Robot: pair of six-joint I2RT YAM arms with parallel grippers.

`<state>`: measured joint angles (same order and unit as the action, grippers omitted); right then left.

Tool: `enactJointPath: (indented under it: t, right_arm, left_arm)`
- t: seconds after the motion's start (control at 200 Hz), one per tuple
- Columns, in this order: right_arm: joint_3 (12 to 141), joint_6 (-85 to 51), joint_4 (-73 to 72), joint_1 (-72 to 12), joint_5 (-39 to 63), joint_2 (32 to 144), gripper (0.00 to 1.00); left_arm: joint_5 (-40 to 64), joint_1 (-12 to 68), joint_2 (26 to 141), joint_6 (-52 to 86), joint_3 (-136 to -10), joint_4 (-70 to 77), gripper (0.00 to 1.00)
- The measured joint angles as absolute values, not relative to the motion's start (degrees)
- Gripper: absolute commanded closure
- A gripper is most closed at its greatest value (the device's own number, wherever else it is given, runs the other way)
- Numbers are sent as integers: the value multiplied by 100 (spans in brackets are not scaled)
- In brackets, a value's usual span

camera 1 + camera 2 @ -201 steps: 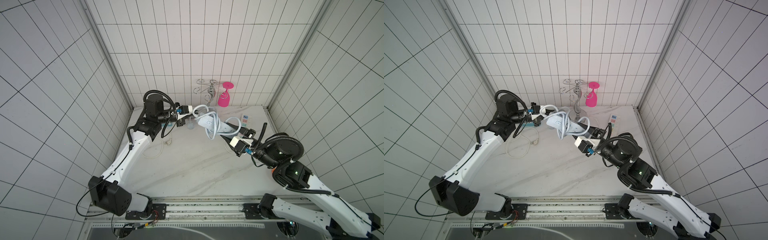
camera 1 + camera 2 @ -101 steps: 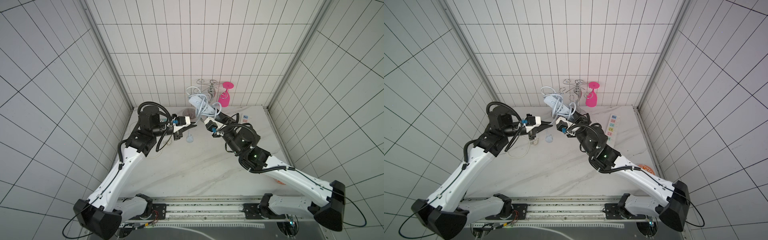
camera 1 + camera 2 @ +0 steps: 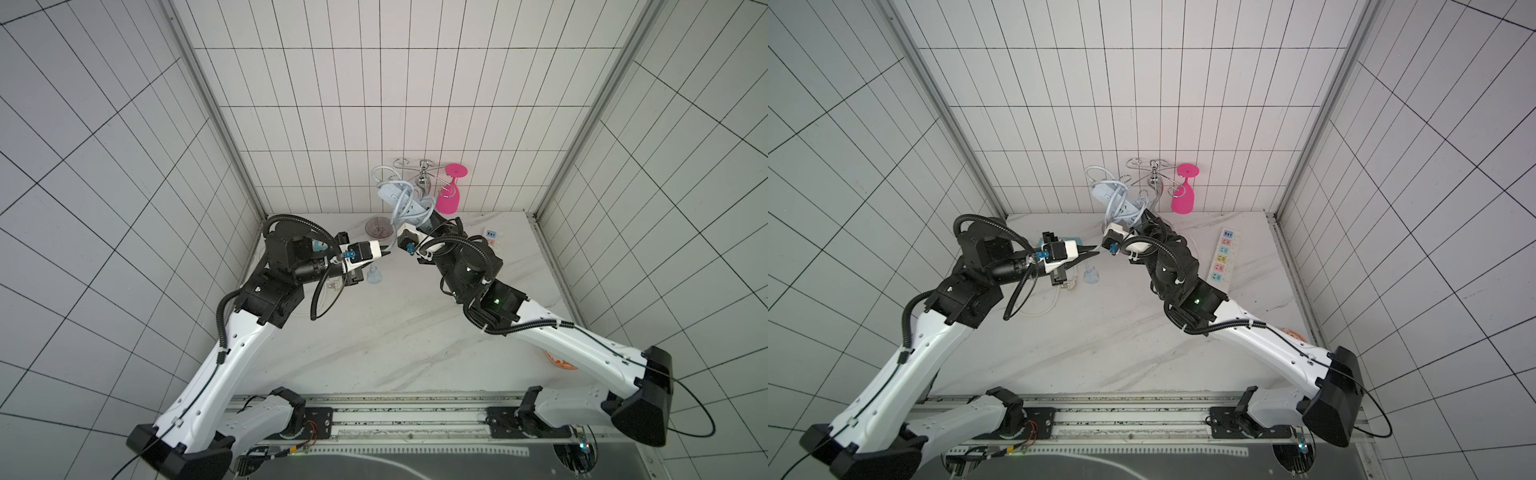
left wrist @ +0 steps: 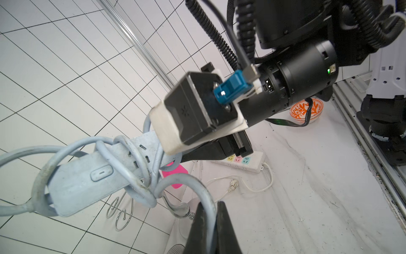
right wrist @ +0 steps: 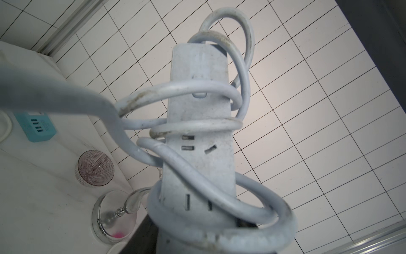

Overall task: Wrap the cord around the power strip
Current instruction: Wrap the power cord around the power strip.

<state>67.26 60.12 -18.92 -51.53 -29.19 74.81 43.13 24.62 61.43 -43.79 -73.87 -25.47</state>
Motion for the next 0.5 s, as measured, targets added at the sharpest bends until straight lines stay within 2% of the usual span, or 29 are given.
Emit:
enactJointPath:
  t: [0.225, 0.495]
  right_arm:
    - [6726, 6049, -897, -5140, -2624, 7282, 100]
    - [6724, 5966, 395, -5124, -1597, 6469, 100]
  left_arm:
    - [4016, 2493, 6283, -4864, -7634, -2679, 100]
    - [3951, 2576, 6665, -5623, -8643, -3216, 100]
